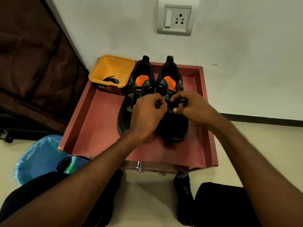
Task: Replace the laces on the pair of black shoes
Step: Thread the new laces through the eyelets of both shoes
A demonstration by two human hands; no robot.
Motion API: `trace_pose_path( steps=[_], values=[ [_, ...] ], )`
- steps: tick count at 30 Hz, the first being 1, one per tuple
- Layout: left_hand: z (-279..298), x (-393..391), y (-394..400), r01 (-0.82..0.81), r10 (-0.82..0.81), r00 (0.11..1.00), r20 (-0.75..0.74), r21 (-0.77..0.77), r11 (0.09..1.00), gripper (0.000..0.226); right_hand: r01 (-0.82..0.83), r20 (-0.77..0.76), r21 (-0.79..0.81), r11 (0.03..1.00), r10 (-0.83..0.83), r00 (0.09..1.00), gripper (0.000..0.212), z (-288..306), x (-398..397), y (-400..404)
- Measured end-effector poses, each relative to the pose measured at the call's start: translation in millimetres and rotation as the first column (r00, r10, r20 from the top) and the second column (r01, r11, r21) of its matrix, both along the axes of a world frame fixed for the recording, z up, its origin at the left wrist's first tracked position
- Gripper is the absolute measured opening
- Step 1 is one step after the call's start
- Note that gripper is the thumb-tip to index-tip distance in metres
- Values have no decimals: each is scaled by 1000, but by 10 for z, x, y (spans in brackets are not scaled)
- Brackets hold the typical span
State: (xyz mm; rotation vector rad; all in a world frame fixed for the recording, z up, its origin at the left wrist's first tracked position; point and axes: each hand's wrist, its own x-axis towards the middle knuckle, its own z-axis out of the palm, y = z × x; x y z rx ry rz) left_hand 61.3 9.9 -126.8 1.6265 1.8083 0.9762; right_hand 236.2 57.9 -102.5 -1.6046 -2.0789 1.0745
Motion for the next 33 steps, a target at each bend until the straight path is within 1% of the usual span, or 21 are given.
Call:
trace_pose_path(
  steps=[2, 4, 6, 7, 8, 9, 11, 12, 14, 16, 19, 21, 24, 25, 27, 28, 29, 30, 31, 32, 33],
  values=[
    [99, -7, 39, 43, -44, 999, 17, 58, 997, 5, -11, 55, 62, 998, 7, 998, 40, -30, 23, 9],
    [295, -53, 110, 53, -97, 957, 274, 163, 985, 6, -31, 144, 103, 994, 16, 989, 50, -45, 28, 5],
    [516, -194, 197, -42, -80, 744, 664, 167, 985, 8, -37, 189, 127, 991, 12, 982, 55, -47, 20, -3],
    [577, -282, 231, -90, -38, 646, 762, 126, 988, 9, -27, 181, 134, 991, 3, 984, 56, -52, 15, 4],
    [587, -357, 264, -126, 15, 643, 765, 86, 988, 9, -11, 165, 134, 991, -11, 986, 55, -48, 17, 11],
    [554, -411, 279, -144, 64, 744, 665, 66, 987, 9, 10, 153, 122, 992, -29, 988, 54, -54, 24, 25],
    [385, -459, 286, -79, 56, 975, 216, 100, 992, 14, 51, 137, 62, 997, -59, 989, 53, -49, 36, 37],
    [293, -440, 270, 5, -5, 1000, -5, 113, 994, 18, 67, 133, 29, 997, -71, 989, 51, -50, 47, 44],
    [167, -356, 232, 176, -153, 949, -275, 61, 983, 22, 79, 140, 0, 997, -79, 987, 48, -43, 65, 46],
    [114, -263, 193, 245, -216, 878, -427, 14, 969, 19, 75, 156, 15, 997, -76, 985, 45, -26, 69, 42],
    [111, -209, 164, 249, -209, 873, -441, 35, 968, 9, 74, 158, 24, 997, -77, 984, 44, -7, 63, 31],
    [137, -204, 164, 207, -170, 945, -281, 107, 973, 13, 76, 183, 31, 997, -80, 980, 46, -4, 68, 24],
    [374, -161, 171, 75, -126, 973, 196, 247, 966, 9, 77, 235, 54, 996, -88, 968, 48, 20, 76, 14],
    [484, -161, 177, 18, -127, 921, 368, 285, 958, 12, 76, 242, 60, 995, -88, 966, 48, 29, 80, 12],
    [697, -222, 166, -83, -134, 725, 676, 278, 957, 15, 74, 251, 72, 995, -90, 964, 48, 47, 64, -3],
    [734, -259, 176, -95, -113, 659, 743, 231, 968, 17, 79, 257, 80, 994, -97, 961, 47, 56, 58, -12],
    [719, -298, 191, -92, -69, 698, 713, 185, 978, 18, 85, 267, 92, 992, -106, 958, 47, 56, 52, -17],
    [657, -324, 208, -69, -22, 838, 545, 147, 987, 18, 89, 280, 104, 991, -114, 953, 47, 59, 44, -23],
    [537, -327, 221, -17, -16, 963, 270, 118, 993, 19, 93, 291, 115, 989, -123, 949, 47, 57, 35, -26],
    [411, -304, 222, 48, -46, 999, -18, 73, 996, 21, 98, 296, 126, 987, -131, 946, 46, 56, 28, -29],
    [309, -263, 210, 107, -103, 968, -230, 7, 994, 24, 101, 298, 133, 986, -137, 945, 46, 55, 19, -28]
  ],
)
